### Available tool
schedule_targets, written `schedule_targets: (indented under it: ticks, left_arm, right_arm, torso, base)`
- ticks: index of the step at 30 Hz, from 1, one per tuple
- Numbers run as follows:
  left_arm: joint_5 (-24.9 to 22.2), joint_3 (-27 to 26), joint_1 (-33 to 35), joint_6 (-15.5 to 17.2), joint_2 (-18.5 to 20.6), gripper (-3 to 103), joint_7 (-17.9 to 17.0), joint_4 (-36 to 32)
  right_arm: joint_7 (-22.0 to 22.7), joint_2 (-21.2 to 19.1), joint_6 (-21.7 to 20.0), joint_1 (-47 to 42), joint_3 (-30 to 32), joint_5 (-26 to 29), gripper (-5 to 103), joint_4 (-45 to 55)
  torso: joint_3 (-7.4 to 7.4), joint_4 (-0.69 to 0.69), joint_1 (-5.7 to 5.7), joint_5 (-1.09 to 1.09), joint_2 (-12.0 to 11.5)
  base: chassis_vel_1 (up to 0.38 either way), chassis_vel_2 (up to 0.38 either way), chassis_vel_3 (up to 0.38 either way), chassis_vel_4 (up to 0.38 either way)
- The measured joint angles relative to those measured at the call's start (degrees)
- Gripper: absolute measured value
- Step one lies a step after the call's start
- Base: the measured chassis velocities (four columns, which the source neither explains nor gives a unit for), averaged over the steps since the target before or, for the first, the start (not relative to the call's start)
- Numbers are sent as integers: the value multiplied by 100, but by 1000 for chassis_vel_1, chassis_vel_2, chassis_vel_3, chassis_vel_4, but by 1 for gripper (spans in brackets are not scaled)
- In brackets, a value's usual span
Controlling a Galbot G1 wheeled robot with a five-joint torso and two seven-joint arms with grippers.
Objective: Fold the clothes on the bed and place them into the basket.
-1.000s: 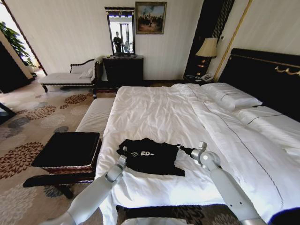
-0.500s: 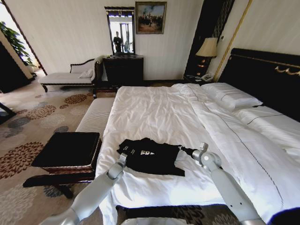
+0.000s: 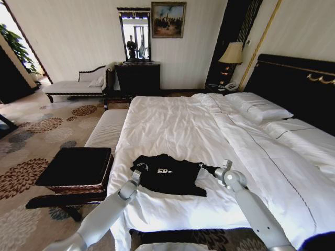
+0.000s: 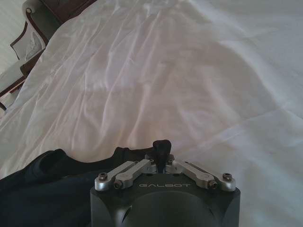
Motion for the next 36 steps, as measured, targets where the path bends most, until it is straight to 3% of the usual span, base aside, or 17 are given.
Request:
schedule_targets:
  ticks: [7, 11, 17, 20, 26, 36]
  left_arm:
    - [-403, -329, 86, 206, 405, 0, -61, -919]
    - [-1054, -636, -23, 533, 770, 0, -239, -1963]
    - [-1668, -848, -377, 823, 1181, 0, -474, -2905]
    - [-2229, -953, -715, 973, 1546, 0, -668, -3431]
    - [-2907, -1196, -1130, 1133, 1993, 0, -875, -3981]
    - [-3740, -1310, -1970, 1312, 2445, 0, -1188, -4489]
  right_arm:
    - [262, -214, 364, -109, 193, -126, 2, 983]
    - [366, -554, 388, -153, 422, -26, 2, 1943]
    - [461, -924, 387, -54, 739, 301, 2, 2656]
    - [508, -1247, 381, 1, 1056, 561, 2, 3182]
    - [546, -1812, 453, 87, 1565, 876, 2, 3693]
    - [925, -2532, 651, 755, 1637, 1345, 2, 4080]
  torso:
    - [0, 1, -1, -1, 0]
    - [0, 1, 0, -1, 0]
    - [0, 0, 0, 0, 0]
    - [0, 0, 0, 0, 0]
    - [0, 0, 0, -1, 0]
    - [0, 1, 0, -2, 0]
  base:
    - [0, 0, 0, 0]
    - [0, 0, 0, 0]
    - [0, 0, 0, 0]
    - [0, 0, 0, 0]
    - [0, 0, 0, 0]
    - [0, 0, 0, 0]
